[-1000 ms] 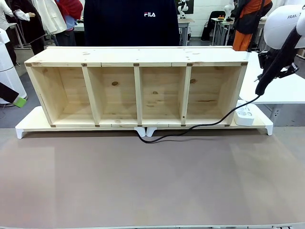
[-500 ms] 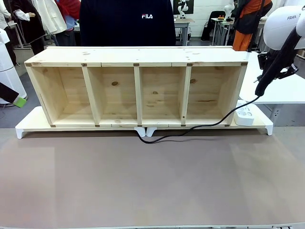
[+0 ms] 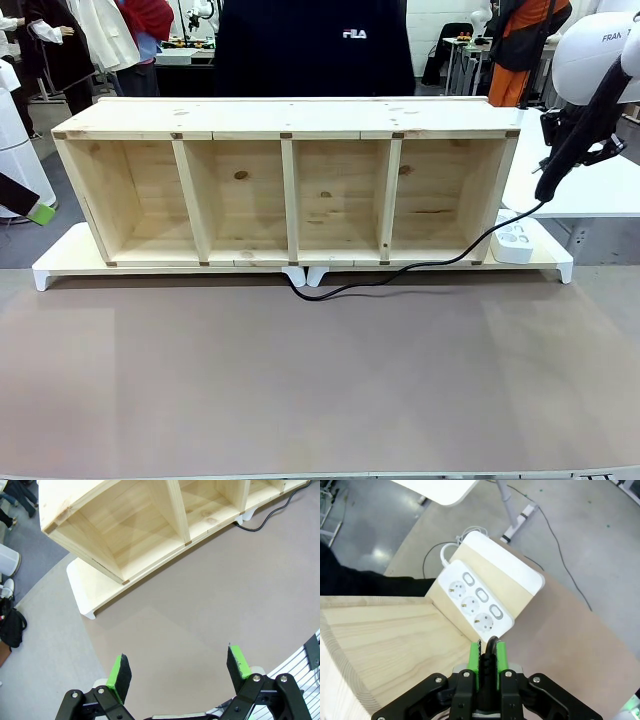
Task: Perform cable management.
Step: Pull the grasped Power Cable to the location of the Power Strip.
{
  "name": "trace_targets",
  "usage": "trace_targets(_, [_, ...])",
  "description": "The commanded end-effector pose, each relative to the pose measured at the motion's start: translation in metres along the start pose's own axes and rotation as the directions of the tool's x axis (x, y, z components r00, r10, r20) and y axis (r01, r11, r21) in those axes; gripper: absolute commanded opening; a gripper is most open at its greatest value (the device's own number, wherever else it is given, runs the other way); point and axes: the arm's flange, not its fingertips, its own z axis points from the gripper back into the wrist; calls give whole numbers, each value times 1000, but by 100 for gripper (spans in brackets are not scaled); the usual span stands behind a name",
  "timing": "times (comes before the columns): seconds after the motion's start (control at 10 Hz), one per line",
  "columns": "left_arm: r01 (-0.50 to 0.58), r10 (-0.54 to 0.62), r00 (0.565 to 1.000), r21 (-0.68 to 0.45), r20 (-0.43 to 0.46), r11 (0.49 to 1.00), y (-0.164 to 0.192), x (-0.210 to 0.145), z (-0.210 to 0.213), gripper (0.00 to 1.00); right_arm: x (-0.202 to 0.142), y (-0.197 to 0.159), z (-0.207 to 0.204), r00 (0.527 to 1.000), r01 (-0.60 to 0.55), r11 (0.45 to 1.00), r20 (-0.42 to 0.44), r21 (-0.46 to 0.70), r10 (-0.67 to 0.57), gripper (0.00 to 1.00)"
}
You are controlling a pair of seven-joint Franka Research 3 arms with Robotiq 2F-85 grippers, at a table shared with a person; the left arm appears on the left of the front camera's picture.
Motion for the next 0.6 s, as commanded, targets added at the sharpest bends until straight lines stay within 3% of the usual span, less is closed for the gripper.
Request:
trace_targets(0.0, [1, -1, 1000, -4, 3, 1000, 0, 1, 0, 100, 6, 2, 11, 996, -58, 998, 69, 22, 56, 16])
trace_targets(0.3, [1, -1, 1000, -4, 3, 1000, 0, 1, 0, 100, 9, 2, 22, 972, -190, 981, 151, 32, 183, 16])
trace_targets(0.5, [1, -1, 1000, -4, 3, 1000, 0, 1, 0, 100, 12, 5, 22, 922, -354, 935, 174, 10, 347, 16])
